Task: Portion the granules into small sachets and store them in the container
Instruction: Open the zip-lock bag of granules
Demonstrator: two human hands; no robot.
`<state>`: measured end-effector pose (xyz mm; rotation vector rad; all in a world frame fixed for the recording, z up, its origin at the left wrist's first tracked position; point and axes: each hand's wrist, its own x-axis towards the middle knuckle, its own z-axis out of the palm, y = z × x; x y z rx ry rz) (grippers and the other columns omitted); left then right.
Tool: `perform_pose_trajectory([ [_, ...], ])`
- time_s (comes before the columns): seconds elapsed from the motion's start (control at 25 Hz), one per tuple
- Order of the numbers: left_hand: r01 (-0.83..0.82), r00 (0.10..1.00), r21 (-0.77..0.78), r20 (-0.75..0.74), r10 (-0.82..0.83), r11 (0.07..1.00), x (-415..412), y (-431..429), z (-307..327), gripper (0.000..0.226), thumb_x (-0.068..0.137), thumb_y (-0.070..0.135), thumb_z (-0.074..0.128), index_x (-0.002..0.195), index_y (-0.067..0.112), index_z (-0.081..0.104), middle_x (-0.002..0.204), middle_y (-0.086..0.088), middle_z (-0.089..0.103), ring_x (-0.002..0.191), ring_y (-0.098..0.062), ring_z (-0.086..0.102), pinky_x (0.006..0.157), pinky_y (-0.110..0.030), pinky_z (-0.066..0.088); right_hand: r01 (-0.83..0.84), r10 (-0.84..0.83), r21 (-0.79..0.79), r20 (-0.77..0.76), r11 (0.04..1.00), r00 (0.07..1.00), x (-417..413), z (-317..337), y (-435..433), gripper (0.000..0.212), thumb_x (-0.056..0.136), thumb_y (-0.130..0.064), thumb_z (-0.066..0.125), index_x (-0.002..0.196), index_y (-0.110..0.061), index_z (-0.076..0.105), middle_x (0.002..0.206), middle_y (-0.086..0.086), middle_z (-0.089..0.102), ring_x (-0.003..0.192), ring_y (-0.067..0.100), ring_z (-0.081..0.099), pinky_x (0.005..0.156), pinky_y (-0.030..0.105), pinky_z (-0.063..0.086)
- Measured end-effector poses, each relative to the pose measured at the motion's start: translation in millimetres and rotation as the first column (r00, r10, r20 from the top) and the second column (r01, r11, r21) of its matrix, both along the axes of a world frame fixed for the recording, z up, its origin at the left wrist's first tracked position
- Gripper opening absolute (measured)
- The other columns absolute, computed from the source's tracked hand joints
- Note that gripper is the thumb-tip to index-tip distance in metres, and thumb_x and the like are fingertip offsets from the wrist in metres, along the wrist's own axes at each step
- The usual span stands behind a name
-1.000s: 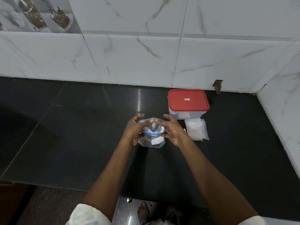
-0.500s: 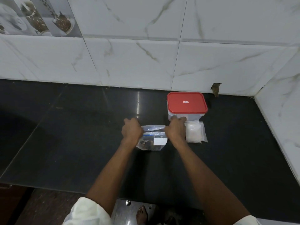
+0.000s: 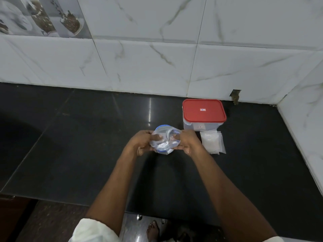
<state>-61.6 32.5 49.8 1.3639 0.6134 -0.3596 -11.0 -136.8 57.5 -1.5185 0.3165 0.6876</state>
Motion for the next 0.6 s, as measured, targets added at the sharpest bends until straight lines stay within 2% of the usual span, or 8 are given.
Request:
perform_pose_trajectory([
  [0.12, -0.148, 0.989, -0.312, -0.032, 0.146, 0.939, -5, 5, -3, 0.013, 0.097, -0.005, 0.053, 0.104, -0.007, 0.064, 0.087, -0.018, 0.076, 0.073, -0.026, 0.076, 0.064, -0.039, 0.065, 0.037, -0.007, 0.215, -0.138, 0.976, 0.990, 0, 0, -10, 0.021, 0.091, 0.012, 0.052, 0.112, 0.012, 0.058, 0.093, 0.022, 0.067, 0.081, 0.031, 0.068, 0.074, 0.044, 0.060],
  [0.2, -0.143, 0.990, -0.356, -0.049, 0.134, 0.923, -10, 5, -3, 0.016, 0.097, -0.004, 0.051, 0.106, -0.004, 0.064, 0.088, -0.018, 0.077, 0.073, -0.027, 0.077, 0.067, -0.041, 0.065, 0.023, 0.035, 0.285, -0.197, 0.958, 0.980, -1, 0, -16, 0.021, 0.091, 0.012, 0.052, 0.112, 0.012, 0.057, 0.096, 0.023, 0.069, 0.086, 0.033, 0.069, 0.078, 0.046, 0.059],
  [0.4, -0.146, 0.986, -0.386, -0.136, 0.100, 0.911, -12, 7, -10, 0.023, 0.095, -0.005, 0.048, 0.107, -0.001, 0.067, 0.092, -0.020, 0.076, 0.078, -0.030, 0.076, 0.074, -0.043, 0.063, -0.005, 0.114, 0.344, -0.298, 0.939, 0.948, 1, -1, -25, 0.013, 0.093, 0.008, 0.053, 0.104, 0.007, 0.060, 0.092, 0.023, 0.074, 0.079, 0.033, 0.074, 0.067, 0.043, 0.063],
  [0.48, -0.144, 0.985, -0.316, -0.141, 0.103, 0.938, -10, 4, -10, 0.016, 0.097, 0.002, 0.055, 0.109, 0.003, 0.065, 0.092, -0.017, 0.075, 0.077, -0.028, 0.074, 0.071, -0.041, 0.063, -0.037, 0.083, 0.232, -0.192, 0.972, 0.978, 4, -6, -22, 0.014, 0.093, 0.006, 0.057, 0.106, 0.000, 0.057, 0.099, 0.019, 0.070, 0.081, 0.031, 0.072, 0.065, 0.042, 0.063],
  [0.56, -0.082, 0.993, -0.050, -0.092, 0.077, 0.995, -9, 0, -9, 0.015, 0.096, 0.010, 0.064, 0.111, 0.012, 0.060, 0.090, -0.011, 0.071, 0.070, -0.022, 0.069, 0.062, -0.035, 0.061, -0.098, 0.102, -0.056, 0.068, 0.994, 0.992, 4, -12, -19, 0.016, 0.090, 0.002, 0.064, 0.099, -0.008, 0.056, 0.101, 0.014, 0.064, 0.084, 0.030, 0.069, 0.066, 0.045, 0.063],
  [0.6, -0.051, 0.997, 0.118, -0.054, 0.057, 0.992, -9, -2, -9, 0.017, 0.095, 0.011, 0.067, 0.109, 0.013, 0.059, 0.089, -0.009, 0.069, 0.067, -0.020, 0.065, 0.059, -0.033, 0.058, -0.115, 0.169, -0.251, 0.206, 0.961, 0.964, 3, -13, -18, 0.014, 0.087, 0.000, 0.066, 0.091, -0.011, 0.058, 0.097, 0.013, 0.065, 0.084, 0.030, 0.069, 0.067, 0.047, 0.062],
])
